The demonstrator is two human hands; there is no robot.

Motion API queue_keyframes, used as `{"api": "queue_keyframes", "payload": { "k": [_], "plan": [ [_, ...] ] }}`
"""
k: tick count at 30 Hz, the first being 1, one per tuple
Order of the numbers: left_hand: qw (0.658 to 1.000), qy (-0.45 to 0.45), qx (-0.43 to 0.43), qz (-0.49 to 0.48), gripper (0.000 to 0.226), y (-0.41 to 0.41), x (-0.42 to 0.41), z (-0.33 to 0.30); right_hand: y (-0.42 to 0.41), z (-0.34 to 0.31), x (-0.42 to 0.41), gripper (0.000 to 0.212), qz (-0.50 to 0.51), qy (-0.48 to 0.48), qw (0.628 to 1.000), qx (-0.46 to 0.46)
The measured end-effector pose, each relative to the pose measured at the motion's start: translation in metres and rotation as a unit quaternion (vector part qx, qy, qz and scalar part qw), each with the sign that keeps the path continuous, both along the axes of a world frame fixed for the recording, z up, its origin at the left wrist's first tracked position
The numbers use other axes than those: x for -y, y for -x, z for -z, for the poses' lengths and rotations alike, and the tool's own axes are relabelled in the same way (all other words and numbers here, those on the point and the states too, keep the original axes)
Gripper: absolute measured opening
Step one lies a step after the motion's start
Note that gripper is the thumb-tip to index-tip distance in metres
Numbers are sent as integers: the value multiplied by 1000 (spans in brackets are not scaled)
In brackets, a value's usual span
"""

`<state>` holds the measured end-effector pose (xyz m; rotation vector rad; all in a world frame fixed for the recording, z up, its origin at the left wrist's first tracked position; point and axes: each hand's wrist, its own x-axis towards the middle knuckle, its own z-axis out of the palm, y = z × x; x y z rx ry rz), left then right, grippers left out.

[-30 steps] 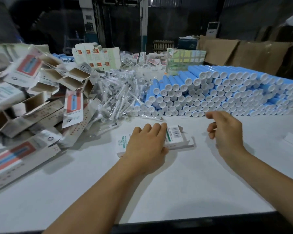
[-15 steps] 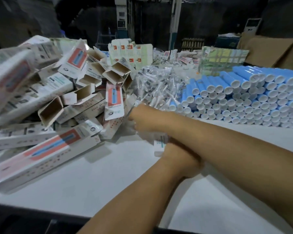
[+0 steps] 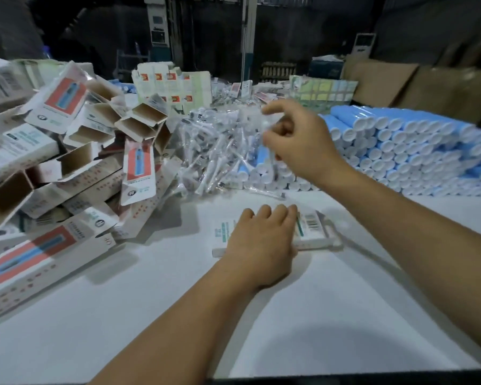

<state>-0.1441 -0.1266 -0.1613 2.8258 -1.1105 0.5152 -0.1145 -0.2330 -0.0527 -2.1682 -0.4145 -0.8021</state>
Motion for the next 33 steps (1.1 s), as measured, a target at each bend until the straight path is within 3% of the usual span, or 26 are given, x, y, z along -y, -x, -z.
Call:
{"api": "queue_keyframes", "payload": {
  "k": [2,6,12,16,20,24,26,30,33],
  "plan": [
    [1000,11,7,6,71,-2,1,0,16,3,46,17,43,-167,985,-15],
    [999,30,31,-21,74,-5,4,4,49,44,107,14,121,-435,890,-66],
    [997,47,38,-48,72,-6,4,3,63,97,96,13,113,-569,805,-126],
    [997,35,48,-55,73,-2,9,4,59,98,82,13,140,-541,820,-122],
    [997,35,48,-53,74,-2,12,4,61,109,74,16,216,-407,873,-160],
    [996,43,59,-48,76,-2,15,5,62,111,62,14,117,-373,897,-206],
    [996,45,59,-47,76,-3,14,4,64,109,62,12,85,-390,898,-183],
    [995,68,46,-61,75,-7,10,2,74,110,74,26,184,-375,905,-82],
    [993,76,44,-73,75,-8,9,0,80,111,73,27,167,-369,911,-85]
  ]
}}
